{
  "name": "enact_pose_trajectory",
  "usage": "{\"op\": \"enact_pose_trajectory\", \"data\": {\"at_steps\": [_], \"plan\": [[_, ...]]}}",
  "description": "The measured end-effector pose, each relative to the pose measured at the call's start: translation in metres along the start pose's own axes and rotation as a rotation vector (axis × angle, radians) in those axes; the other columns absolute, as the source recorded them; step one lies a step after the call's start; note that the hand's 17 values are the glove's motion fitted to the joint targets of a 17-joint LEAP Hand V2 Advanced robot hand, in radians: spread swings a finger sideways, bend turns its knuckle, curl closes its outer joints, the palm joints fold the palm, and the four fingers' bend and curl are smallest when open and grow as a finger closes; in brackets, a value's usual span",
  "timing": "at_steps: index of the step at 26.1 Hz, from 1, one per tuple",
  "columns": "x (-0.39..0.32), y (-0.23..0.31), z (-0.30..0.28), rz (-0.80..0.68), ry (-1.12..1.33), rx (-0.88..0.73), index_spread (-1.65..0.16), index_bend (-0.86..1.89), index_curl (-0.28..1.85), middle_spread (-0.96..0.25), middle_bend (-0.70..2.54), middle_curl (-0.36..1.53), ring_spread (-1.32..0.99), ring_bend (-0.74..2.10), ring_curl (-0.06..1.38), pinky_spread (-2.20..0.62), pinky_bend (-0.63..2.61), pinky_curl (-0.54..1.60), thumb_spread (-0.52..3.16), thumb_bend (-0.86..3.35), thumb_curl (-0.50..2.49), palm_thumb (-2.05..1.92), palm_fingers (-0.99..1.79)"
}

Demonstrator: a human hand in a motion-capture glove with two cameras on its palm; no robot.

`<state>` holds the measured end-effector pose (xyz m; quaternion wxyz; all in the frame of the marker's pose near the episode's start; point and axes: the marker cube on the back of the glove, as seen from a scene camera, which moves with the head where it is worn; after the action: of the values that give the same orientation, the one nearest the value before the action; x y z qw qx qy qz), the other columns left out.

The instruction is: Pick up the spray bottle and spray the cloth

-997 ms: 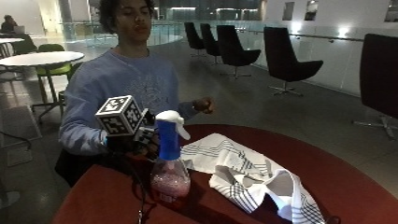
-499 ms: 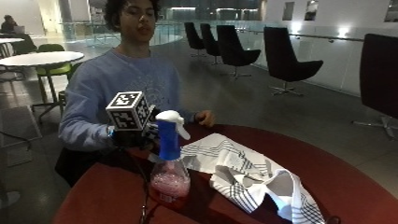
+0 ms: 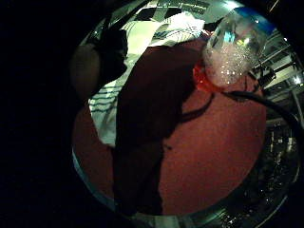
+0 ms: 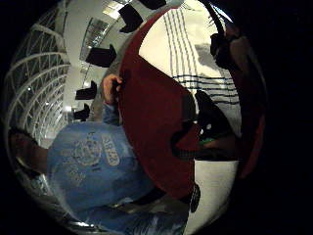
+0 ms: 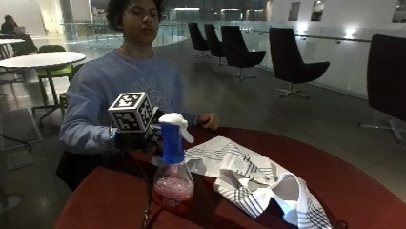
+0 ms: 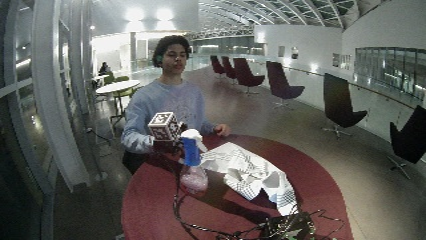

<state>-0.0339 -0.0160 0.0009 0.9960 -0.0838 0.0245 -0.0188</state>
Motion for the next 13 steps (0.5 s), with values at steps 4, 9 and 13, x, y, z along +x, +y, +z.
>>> {"op": "enact_pose_trajectory", "data": {"at_steps": [4, 9, 13], "plan": [[0.003, 0.002, -0.002, 0.008, 0.008, 0.003, -0.3, 0.19, 0.37, -0.07, 0.21, 0.31, -0.02, 0.31, 0.27, 0.19, 0.16, 0.24, 1.09, 0.24, 0.33, 0.72, 0.87], [0.021, 0.015, -0.013, 0.051, 0.008, 0.028, -0.3, 0.19, 0.38, -0.07, 0.2, 0.33, -0.02, 0.29, 0.28, 0.19, 0.16, 0.24, 1.11, 0.21, 0.35, 0.73, 0.87], [0.047, 0.035, -0.029, 0.117, -0.047, 0.087, -0.3, 0.17, 0.38, -0.06, 0.2, 0.34, -0.02, 0.29, 0.29, 0.19, 0.16, 0.24, 1.13, 0.14, 0.34, 0.67, 0.85]]}}
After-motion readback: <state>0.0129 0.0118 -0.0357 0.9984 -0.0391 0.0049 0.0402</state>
